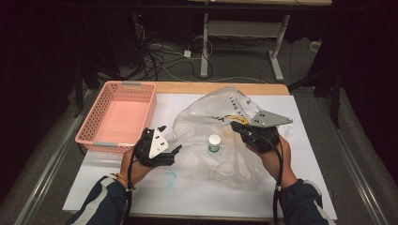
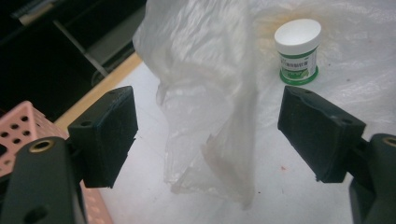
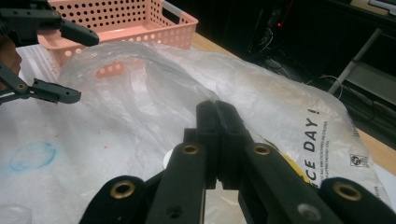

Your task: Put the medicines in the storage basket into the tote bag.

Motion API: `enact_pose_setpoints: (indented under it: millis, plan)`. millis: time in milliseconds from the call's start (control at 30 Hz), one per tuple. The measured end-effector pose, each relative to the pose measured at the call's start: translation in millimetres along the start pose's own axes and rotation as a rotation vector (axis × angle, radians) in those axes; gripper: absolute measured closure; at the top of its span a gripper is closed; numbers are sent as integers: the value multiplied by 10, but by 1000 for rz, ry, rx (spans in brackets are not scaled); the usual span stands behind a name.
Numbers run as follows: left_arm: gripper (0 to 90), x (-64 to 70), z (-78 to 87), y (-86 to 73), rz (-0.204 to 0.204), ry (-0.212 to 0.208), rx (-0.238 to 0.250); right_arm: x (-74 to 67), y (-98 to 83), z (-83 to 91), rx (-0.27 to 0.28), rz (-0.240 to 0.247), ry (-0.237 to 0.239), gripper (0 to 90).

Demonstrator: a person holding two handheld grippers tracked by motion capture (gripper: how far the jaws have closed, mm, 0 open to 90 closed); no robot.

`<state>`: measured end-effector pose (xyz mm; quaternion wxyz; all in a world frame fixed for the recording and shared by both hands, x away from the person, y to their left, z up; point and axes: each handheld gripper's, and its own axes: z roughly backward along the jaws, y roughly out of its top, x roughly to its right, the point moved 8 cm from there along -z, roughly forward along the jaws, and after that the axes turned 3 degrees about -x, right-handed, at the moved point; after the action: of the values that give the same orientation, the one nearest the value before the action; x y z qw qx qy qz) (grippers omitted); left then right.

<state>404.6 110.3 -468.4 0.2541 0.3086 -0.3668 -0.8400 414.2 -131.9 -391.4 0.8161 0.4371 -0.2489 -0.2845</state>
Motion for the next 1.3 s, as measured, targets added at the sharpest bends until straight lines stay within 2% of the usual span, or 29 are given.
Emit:
enact_pose_setpoints:
  millis: [100, 133, 200, 300, 333, 433, 467, 567, 633, 667, 733, 800, 1033, 1100, 1167, 1233, 1300]
  plan:
    - [201, -7, -67, -22, 33, -31, -17, 38, -11, 31, 3, 0, -2, 900]
    - [219, -2, -102, -32, 52, -55, -23, 54, -17, 47, 3, -3, -4, 900]
    - [275, 2, -149, -44, 62, -66, -39, 90, -31, 70, 7, -10, -9, 900]
    - [498, 37, -200, -76, 37, -94, -76, 137, -54, 92, 7, -25, -18, 900]
    - [598, 54, -202, -81, 28, -106, -81, 150, -66, 93, 5, -26, -23, 897]
    - [805, 119, -165, -57, 4, -164, -62, 171, -104, 65, -4, -31, -31, 874]
    - [835, 130, -152, -48, -2, -180, -57, 169, -123, 48, -13, -33, -34, 849]
    - [860, 154, -145, -46, -4, -199, -49, 141, -182, -3, -33, -17, -23, 778]
    - [861, 165, -154, -66, -10, -201, -58, 106, -222, -14, -40, -8, -18, 649]
    - [861, 170, -156, -74, -7, -205, -58, 90, -230, -4, -36, -2, -26, 571]
    - [861, 172, -165, -93, -13, -202, -66, 45, -222, 53, -18, -3, -37, 486]
    - [861, 172, -171, -104, -12, -200, -68, -26, -198, 130, 12, -4, -25, 422]
    - [861, 197, -197, -141, -29, -199, -88, -296, -307, 375, 42, 31, 12, 310]
    - [861, 205, -206, -150, -37, -194, -95, -358, -409, 451, 28, 27, 44, 297]
    - [861, 210, -214, -157, -39, -192, -98, -401, -497, 512, 15, 28, 56, 263]
    - [861, 208, -222, -166, -39, -189, -103, -466, -633, 590, -15, 57, 67, 244]
    - [861, 206, -234, -177, -38, -188, -109, -526, -745, 645, -29, 57, 96, 233]
